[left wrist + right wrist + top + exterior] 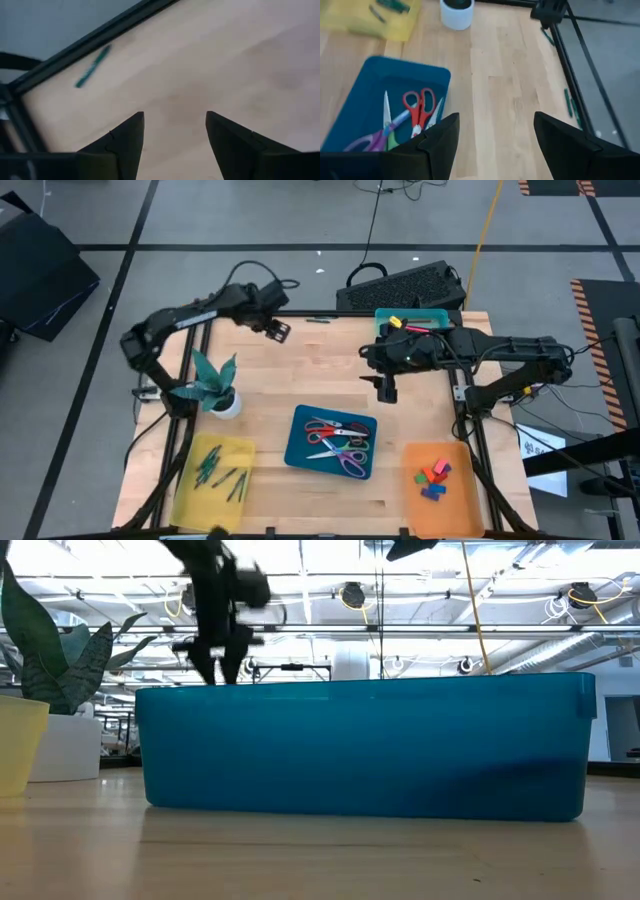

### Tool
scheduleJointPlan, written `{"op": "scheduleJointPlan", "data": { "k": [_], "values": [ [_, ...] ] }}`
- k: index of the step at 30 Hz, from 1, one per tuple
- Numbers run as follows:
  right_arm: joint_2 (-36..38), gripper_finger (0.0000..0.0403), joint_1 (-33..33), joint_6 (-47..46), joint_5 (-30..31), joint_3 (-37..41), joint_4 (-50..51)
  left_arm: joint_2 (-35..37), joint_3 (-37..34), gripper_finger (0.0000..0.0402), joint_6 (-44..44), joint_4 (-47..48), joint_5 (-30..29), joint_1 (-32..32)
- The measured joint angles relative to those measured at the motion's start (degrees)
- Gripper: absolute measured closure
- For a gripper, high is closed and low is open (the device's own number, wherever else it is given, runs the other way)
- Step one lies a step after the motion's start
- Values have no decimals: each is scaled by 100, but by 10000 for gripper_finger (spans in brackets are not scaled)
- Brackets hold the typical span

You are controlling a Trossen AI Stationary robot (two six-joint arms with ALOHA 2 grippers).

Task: Sort crayons/erasers/pens/pencils in bins
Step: Put the green crayon into the yellow bin

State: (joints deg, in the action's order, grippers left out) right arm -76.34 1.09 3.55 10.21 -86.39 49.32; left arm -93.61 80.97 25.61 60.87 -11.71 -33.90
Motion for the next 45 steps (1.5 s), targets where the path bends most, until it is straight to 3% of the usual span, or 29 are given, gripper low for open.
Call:
{"op": "scheduleJointPlan", "data": {
  "k": [9, 15, 20, 25, 34, 40, 45],
  "values": [
    [-11, 156, -42, -1335, 328, 2, -102, -1287, -2, 188, -1039, -163, -36, -1561],
    [-48, 156, -40, -1797, 335, 2, -187, -1851, -2, 188, -1697, -134, 235, -2208],
    [-158, 156, -40, -1993, 344, 4, -353, -2028, -2, 188, -2052, -419, 450, -2438],
    [-316, 156, -40, -2004, 344, 4, -549, -2258, -2, 188, -2079, -427, 1339, -2754],
    [-396, 156, -40, -2173, 326, 7, -625, -2233, 304, 188, -1854, -662, 1194, -2875],
    [-396, 156, -26, -2276, 324, 7, -622, -2569, 316, 188, -1374, -743, 2440, -3094],
    [-396, 156, 5, -2552, 237, 7, -586, -2568, 315, 188, -1136, -774, 2533, -3105]
  ]
}}
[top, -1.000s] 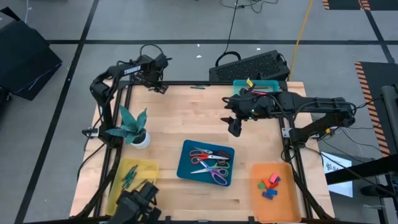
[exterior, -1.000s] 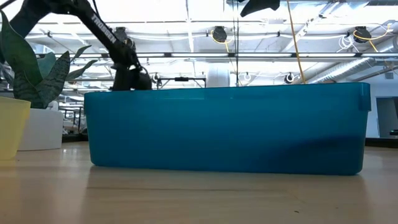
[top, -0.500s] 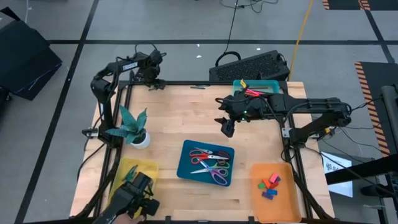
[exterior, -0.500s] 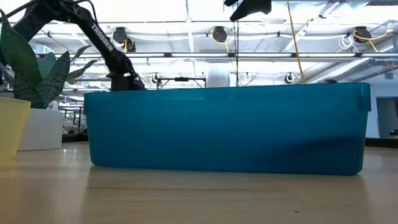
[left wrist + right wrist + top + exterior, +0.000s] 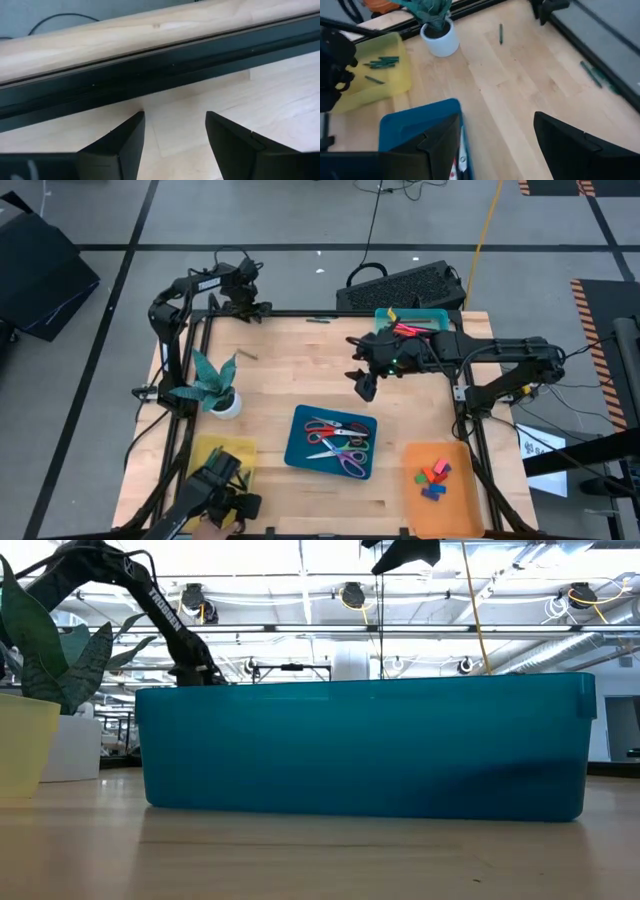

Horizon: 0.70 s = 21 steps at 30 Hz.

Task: Sort crayons/erasers/pens/pencils in bins
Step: Put the green crayon into the yellow bin

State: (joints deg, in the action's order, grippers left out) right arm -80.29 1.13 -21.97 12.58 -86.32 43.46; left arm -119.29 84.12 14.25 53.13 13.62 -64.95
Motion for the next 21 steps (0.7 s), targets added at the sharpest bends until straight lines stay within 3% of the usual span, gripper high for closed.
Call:
{"op": "scheduleJointPlan", "data": {
  "k": [5, 10, 17, 21],
  "values": [
    [0, 156, 17, -12, -75, 0, 199, 116, -24, 188, -88, 338, 34, 135],
    [47, 156, -5, 137, -73, 0, 371, 806, -24, 188, -306, 561, -246, 552],
    [369, 156, -24, 935, 57, 0, 554, 2037, -22, 188, -657, 994, -354, 1961],
    [662, 156, -128, 1077, 377, 0, 786, 2218, -13, 188, 523, 243, -940, 2876]
  ]
}}
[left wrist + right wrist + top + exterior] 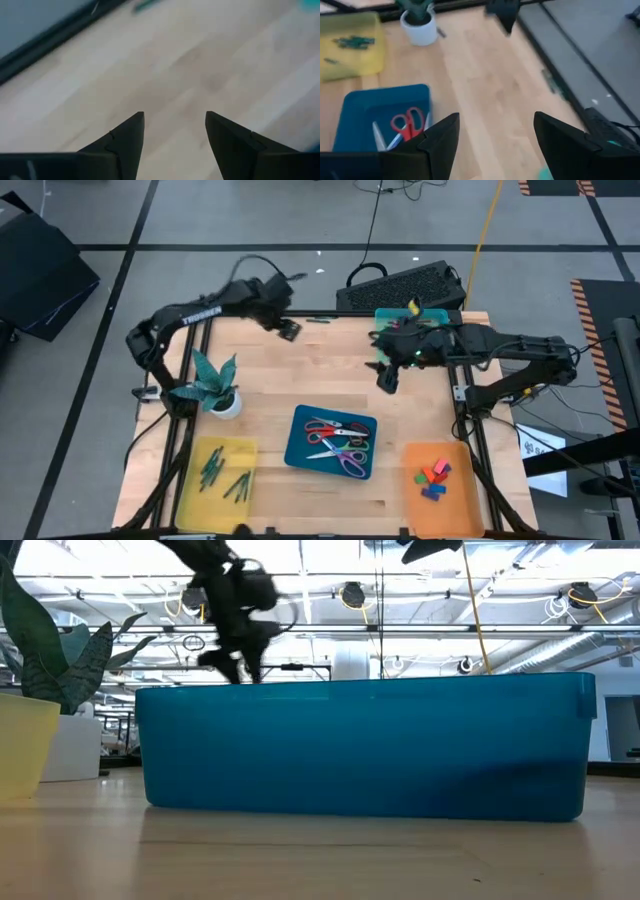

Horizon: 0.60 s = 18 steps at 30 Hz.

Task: Sort crayons/erasers/pens/pencils in bins
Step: Put the green crayon into the yellow bin

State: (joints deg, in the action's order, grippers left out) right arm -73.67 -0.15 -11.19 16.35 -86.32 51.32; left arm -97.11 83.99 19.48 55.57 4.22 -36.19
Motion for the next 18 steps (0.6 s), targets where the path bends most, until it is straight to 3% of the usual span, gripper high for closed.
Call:
{"op": "scheduleJointPlan", "data": {
  "k": [4, 9, 13, 18],
  "values": [
    [303, 156, -104, 59, 11, 0, 67, -373, 13, 188, 594, -1443, -395, 534],
    [602, 156, -18, 64, -10, 0, 188, -1125, 0, 188, 664, -2893, 330, 450],
    [715, 156, 55, -243, -15, -4, 301, -1697, 436, 188, -92, -3159, 772, 214],
    [676, 156, 66, -586, -12, 56, 330, -2580, 1198, 188, -1433, -2688, 1281, -15]
  ]
}}
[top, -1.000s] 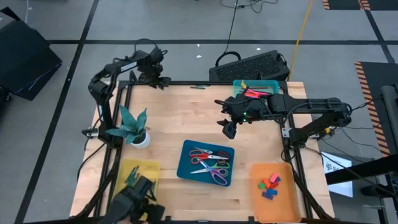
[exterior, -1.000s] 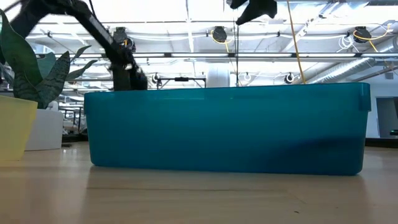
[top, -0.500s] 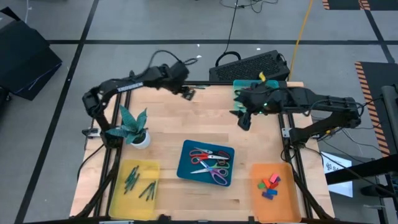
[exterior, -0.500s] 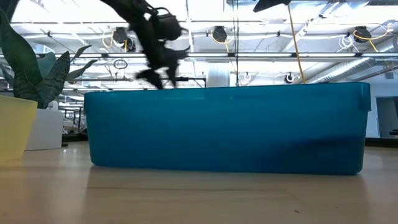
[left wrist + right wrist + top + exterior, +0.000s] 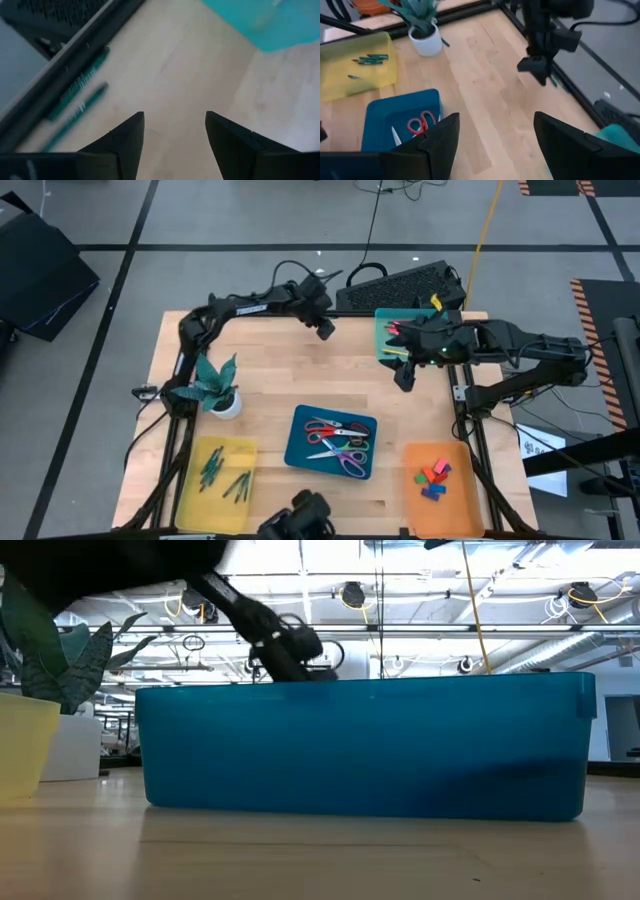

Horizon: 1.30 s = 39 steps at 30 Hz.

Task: Sort crayons/erasers/pens/pencils in bins
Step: Put the green crayon into the yellow bin

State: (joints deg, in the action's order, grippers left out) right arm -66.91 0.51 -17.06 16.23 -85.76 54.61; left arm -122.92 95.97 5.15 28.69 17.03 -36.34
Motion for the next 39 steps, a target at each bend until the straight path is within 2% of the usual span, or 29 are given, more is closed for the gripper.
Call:
{"op": "scheduleJointPlan", "data": {
  "k": [3, 7, 12, 18, 24, 27, 29, 32, 39],
  "values": [
    [-11, 156, 0, -235, -4, 211, -22, -291, 205, 188, -545, -137, 209, -134],
    [-9, 156, -2, -420, -2, 525, -153, -345, 266, 188, -1255, -301, 608, -226],
    [-9, 156, -36, -169, -14, 926, -511, -347, 262, 188, -2098, -164, 756, -299],
    [-6, 156, -166, 627, -774, 1479, -1473, -349, 162, 188, -2765, -101, 744, -302],
    [-9, 156, -166, 737, -1514, 2171, -2030, -345, 164, 188, -3166, -3, 742, -356],
    [-9, 156, -142, 727, -1655, 2380, -1991, -345, 164, 188, -3350, 207, 523, -360],
    [-5, 156, -101, 728, -1655, 2465, -2003, -345, 164, 188, -3389, 287, 10, -361],
    [-7, 156, -39, 727, -1655, 2519, -2012, -411, 172, 188, -3195, 239, -444, -458],
    [-5, 156, 118, 156, -1657, 2523, -2122, -780, 177, 188, -2809, 255, -585, -681]
  ]
}}
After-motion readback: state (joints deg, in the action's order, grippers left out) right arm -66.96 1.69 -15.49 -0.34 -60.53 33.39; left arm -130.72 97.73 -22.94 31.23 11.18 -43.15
